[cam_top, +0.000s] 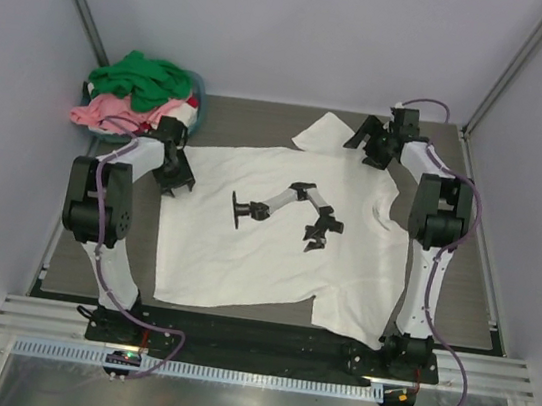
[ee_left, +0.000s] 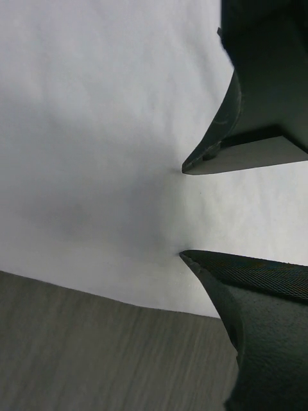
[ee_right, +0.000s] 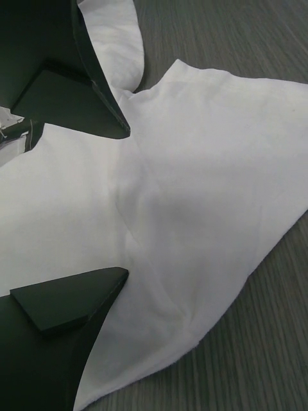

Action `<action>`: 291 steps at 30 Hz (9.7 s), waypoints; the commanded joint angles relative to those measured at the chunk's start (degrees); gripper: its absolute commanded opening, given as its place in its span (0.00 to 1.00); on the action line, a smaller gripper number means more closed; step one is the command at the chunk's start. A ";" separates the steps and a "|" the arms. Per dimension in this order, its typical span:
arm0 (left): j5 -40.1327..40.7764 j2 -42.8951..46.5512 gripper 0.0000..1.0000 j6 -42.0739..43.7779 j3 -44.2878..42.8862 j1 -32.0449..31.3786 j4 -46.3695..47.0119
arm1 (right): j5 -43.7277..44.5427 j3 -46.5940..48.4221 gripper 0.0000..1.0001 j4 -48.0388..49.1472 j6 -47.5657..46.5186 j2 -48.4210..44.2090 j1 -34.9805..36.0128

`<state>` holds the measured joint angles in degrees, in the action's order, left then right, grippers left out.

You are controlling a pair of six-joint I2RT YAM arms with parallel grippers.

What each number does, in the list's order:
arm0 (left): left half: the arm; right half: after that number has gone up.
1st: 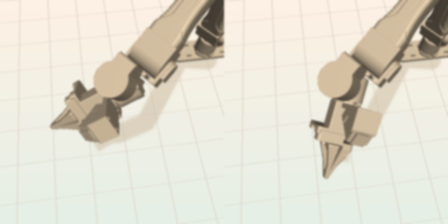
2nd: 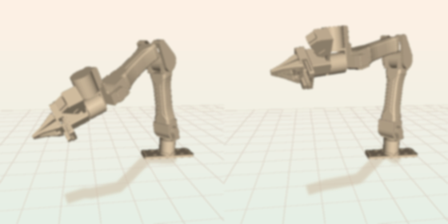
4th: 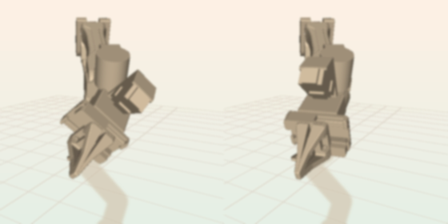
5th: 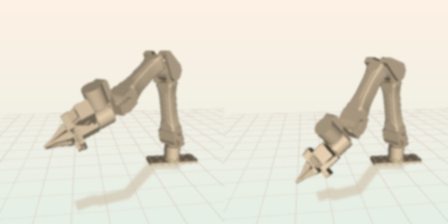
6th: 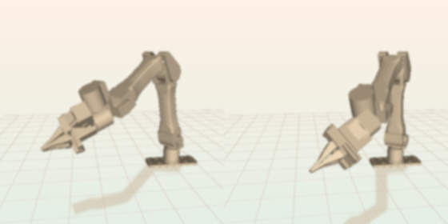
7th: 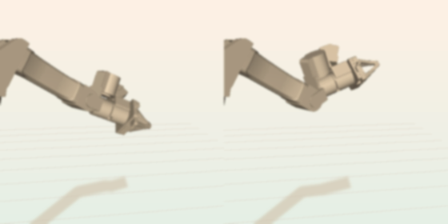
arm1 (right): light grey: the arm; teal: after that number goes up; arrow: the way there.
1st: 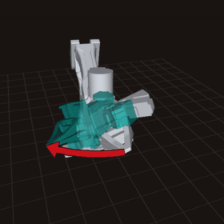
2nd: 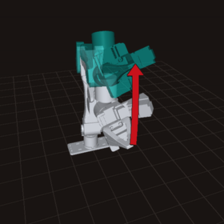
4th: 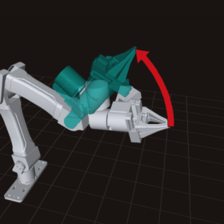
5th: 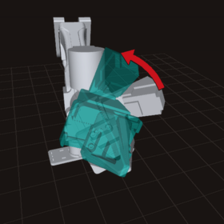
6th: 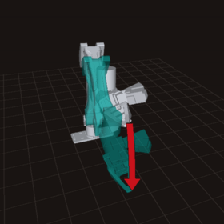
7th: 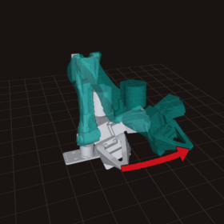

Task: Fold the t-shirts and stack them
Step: Flatten the tshirt out, then fold the tshirt

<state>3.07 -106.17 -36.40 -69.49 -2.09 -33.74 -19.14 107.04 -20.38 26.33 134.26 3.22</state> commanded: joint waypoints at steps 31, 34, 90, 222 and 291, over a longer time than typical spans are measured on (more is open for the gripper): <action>8.56 26.92 0.96 -6.83 -0.95 -11.36 -11.45 | 27.88 -13.68 1.00 -19.69 3.55 -40.85 0.10; 7.56 36.69 0.99 -10.08 10.85 -14.86 -11.35 | 31.01 -25.10 1.00 -23.12 6.97 -49.94 3.71; 12.41 53.88 0.00 -14.15 36.72 -14.71 -2.65 | 25.55 -19.96 1.00 -8.71 5.06 -15.79 7.59; 2.03 -8.17 0.11 2.13 -29.97 0.24 -24.51 | 29.86 6.39 0.76 -34.68 1.18 -15.89 2.06; -0.96 51.66 0.00 -25.91 41.81 0.59 -0.71 | 21.60 -67.74 0.02 -17.50 11.64 -63.76 -15.17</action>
<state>1.02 -57.67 -60.25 -27.38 -1.76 -32.75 1.87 41.47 -38.22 35.20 74.08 -11.29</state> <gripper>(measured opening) 0.016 0.055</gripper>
